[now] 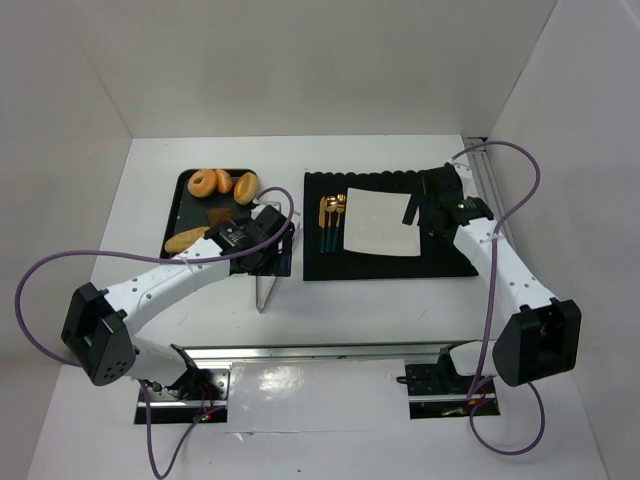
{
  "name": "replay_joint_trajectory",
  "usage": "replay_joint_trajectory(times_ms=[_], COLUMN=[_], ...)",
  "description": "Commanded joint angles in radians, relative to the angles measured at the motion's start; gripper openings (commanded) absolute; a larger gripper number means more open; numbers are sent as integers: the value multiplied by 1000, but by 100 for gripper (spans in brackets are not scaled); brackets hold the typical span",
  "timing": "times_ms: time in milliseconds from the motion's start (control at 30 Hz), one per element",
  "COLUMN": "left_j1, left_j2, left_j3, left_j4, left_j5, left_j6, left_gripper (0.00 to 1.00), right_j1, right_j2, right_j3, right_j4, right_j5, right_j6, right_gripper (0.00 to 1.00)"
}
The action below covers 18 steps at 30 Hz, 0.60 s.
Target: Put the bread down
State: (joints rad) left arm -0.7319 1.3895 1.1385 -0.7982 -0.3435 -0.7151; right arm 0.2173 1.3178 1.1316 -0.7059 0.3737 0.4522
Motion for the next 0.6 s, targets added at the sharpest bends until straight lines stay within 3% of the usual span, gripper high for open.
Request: replay_joint_trajectory(times_ms=[0,367,567], left_j1=[-15,-34,-54], left_j2=[-37,-11,-12], left_j3=[-5,-121,-242], left_j4=[-9,-32,117], left_j5=[-60,-5,49], left_j6=[-47,-110,-156], left_gripper=[89,91,96], right_j1=[-10,-19,-19], right_j2=[-48,-80,-121], right_j3=[-21,-41,-87], right_j4=[22,13,80], right_j5=[-12,-61,-168], right_j6=[11,29,29], right_gripper=[99,99,99])
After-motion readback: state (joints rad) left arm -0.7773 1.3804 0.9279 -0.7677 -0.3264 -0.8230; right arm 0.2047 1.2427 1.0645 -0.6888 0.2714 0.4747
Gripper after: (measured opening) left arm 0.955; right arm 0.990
